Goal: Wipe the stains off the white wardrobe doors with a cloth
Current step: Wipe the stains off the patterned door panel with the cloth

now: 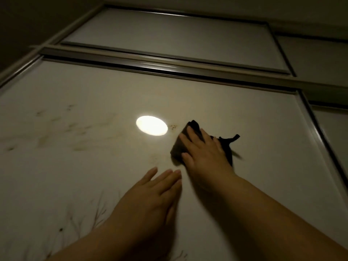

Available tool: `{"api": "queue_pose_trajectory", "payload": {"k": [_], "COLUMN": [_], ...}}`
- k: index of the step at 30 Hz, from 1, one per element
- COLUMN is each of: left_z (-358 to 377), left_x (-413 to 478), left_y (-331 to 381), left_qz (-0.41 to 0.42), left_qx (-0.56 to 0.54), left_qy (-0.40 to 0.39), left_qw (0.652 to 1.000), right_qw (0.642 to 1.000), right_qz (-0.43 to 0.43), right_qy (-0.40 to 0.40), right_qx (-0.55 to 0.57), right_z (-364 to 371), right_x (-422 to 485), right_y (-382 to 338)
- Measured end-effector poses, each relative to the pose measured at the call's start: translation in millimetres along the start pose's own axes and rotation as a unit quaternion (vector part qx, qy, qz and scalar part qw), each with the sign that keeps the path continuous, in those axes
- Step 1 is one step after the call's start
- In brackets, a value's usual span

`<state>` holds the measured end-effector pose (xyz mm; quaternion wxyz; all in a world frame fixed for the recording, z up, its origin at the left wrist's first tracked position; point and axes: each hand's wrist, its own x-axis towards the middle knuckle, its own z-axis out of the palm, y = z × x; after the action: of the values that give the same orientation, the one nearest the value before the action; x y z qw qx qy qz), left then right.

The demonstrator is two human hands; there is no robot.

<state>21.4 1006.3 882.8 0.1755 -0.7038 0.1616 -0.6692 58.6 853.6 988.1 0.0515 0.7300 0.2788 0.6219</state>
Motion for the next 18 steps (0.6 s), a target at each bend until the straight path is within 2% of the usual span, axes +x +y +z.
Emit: {"api": "queue_pose_trajectory", "payload": {"k": [3,6,10,14,18], "left_z": [-7.5,-14.9,-28.1,-39.6,-39.2], "left_x": [-12.2,-28.6,-42.4,-55.8,-67.5], "left_y": [-0.2,-15.8,-45.0,-71.6,-91.6], "left_qz": [0.012,0.003,-0.02,-0.039,-0.053], "left_qx": [0.019,0.036,0.049,0.041,0.03], "left_qy": [-0.029,-0.057,-0.06,-0.067,-0.089], "left_qw": [0.999,0.998,0.997,0.996,0.994], "right_qw": [1.0,0.999,0.994,0.997,1.0], "right_qz": [-0.018,0.043,0.109,0.068,-0.008], "right_qy": [0.005,0.019,0.031,0.038,0.016], "right_qx": [-0.014,-0.014,-0.005,-0.009,0.023], "right_z": [-5.3,-10.8,-11.3,-3.0,10.3], "right_x": [-20.7,-8.1,39.6,70.8,50.1], "right_y": [17.8,37.0,21.5,-32.7,-88.2]}}
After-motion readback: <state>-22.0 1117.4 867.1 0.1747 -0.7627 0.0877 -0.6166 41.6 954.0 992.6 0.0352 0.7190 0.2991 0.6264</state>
